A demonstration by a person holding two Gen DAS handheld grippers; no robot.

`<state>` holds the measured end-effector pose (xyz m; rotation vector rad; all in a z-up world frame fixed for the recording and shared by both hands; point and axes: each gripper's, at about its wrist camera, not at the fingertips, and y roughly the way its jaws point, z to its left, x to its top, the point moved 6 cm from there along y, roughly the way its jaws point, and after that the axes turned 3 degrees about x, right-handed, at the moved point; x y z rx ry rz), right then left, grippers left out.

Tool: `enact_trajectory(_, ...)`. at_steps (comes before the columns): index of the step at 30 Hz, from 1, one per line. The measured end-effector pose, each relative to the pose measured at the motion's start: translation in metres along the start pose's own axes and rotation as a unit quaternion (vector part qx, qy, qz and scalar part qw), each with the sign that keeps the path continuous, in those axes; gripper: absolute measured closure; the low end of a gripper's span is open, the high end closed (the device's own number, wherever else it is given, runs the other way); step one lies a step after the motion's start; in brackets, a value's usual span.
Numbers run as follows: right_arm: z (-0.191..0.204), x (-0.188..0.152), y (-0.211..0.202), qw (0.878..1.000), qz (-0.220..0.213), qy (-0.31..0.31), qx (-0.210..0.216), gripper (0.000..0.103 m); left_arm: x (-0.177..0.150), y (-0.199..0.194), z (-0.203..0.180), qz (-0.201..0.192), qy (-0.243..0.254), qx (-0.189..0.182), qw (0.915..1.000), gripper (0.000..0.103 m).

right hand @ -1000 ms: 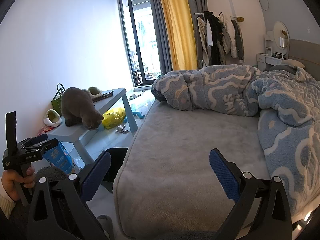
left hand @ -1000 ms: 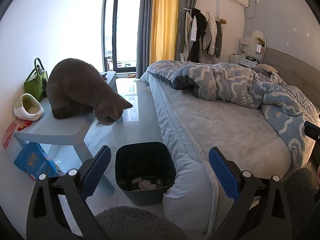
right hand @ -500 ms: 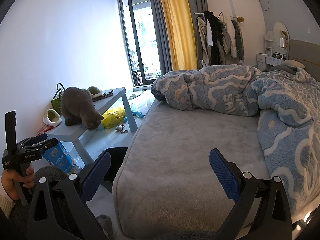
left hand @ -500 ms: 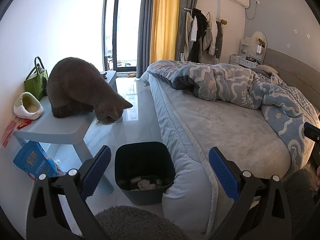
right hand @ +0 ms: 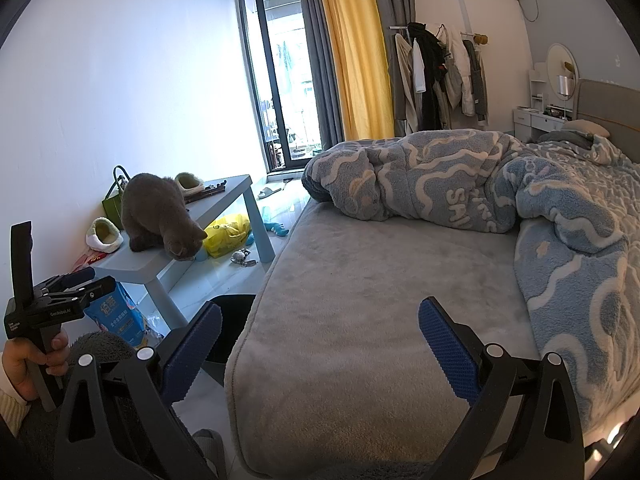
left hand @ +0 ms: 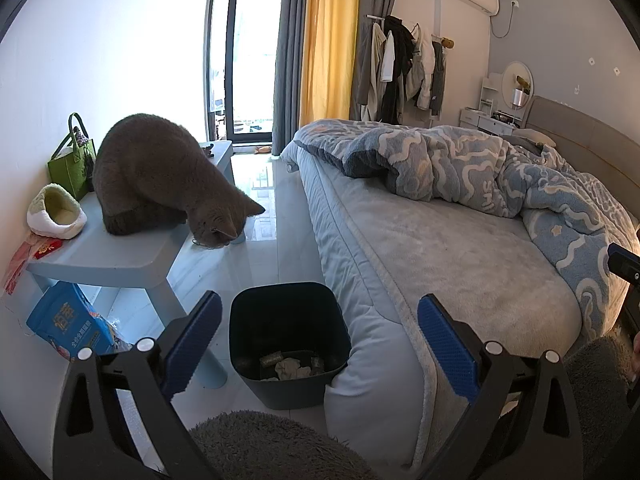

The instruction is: Collect trash

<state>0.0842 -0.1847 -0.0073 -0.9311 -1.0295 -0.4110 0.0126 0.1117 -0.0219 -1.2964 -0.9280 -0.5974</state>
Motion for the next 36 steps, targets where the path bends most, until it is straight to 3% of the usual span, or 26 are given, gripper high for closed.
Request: enact_trajectory(36, 0.0007, 0.0004, 0.0001, 1.0, 0.001, -0.001, 0.0, 0.003, -0.0053, -0.0013, -0.0027, 0.006, 0.001, 0.001, 1.0, 0.003)
